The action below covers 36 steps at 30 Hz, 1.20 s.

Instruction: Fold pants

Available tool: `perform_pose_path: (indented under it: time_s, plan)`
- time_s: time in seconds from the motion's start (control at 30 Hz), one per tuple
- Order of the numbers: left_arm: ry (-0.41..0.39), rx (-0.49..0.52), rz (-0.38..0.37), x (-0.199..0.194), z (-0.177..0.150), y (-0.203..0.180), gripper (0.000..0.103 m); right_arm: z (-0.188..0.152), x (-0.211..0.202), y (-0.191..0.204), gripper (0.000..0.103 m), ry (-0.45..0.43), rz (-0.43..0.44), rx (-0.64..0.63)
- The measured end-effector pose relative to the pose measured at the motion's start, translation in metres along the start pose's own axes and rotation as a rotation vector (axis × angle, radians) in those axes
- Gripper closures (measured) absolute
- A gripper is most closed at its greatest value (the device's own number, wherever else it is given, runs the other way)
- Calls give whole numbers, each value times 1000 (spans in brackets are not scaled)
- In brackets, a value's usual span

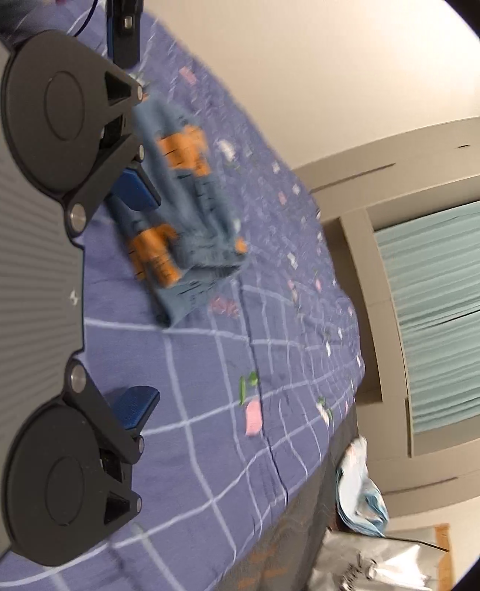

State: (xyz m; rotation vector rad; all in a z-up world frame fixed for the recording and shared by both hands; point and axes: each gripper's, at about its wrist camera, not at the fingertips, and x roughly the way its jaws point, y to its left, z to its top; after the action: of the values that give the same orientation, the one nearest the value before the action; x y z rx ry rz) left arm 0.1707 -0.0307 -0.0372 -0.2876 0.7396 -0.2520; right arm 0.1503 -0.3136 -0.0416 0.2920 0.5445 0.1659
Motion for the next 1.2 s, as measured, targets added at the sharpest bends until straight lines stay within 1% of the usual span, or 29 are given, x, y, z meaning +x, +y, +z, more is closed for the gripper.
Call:
perform_pose_path:
  time_s: [0.03, 0.1, 0.13, 0.17, 0.27, 0.37, 0.5, 0.57, 0.63, 0.7, 0.77, 0.83, 0.93, 1.0, 1.1, 1.13, 1.17, 1.2]
  plan:
    - [-6, -7, 21, 6, 4, 0, 1, 5, 3, -3, 0, 2, 22, 7]
    - [17, -7, 99, 21, 14, -4, 1, 17, 14, -8, 0, 11, 71, 5]
    - [31, -2, 134, 29, 18, -5, 1, 23, 24, -11, 0, 33, 107, -10]
    - [37, -2, 149, 36, 22, -7, 1, 28, 35, -13, 0, 56, 136, -28]
    - [46, -23, 131, 50, 29, -7, 1, 40, 65, -17, 0, 116, 181, -73]
    - [51, -26, 118, 59, 28, -8, 1, 52, 85, -20, 0, 136, 233, -96]
    - [65, -57, 103, 69, 23, -4, 0, 64, 105, -22, 0, 169, 306, -103]
    - [57, -74, 89, 71, 16, 0, 0, 63, 118, -27, 0, 215, 354, -72]
    - [23, -69, 76, 70, 10, 2, 0, 62, 123, -33, 0, 200, 389, -33]
    - [-18, -46, 74, 70, 2, 1, 0, 59, 122, -37, 0, 180, 405, -18]
    - [-55, -24, 76, 69, -4, -1, 0, 55, 120, -37, 0, 161, 405, -23]
    - [-82, -24, 75, 68, -8, -1, 0, 55, 120, -36, 0, 155, 399, -33]
    - [-106, -20, 79, 68, -11, -2, 0, 55, 121, -34, 0, 150, 396, -33]
    - [-108, -19, 81, 67, -10, -3, 0, 55, 119, -35, 1, 145, 393, -32]
    - [-104, -76, 57, 60, -8, 0, 1, 52, 114, -32, 9, 137, 366, -49]
    - [-107, -98, 32, 57, -7, 2, 1, 51, 112, -32, 15, 134, 370, -46]
    - [-107, -113, 12, 55, -7, 4, 1, 50, 110, -32, 23, 133, 382, -35]
    - [-104, -128, -5, 53, -6, 5, 1, 49, 109, -33, 27, 136, 394, -20]
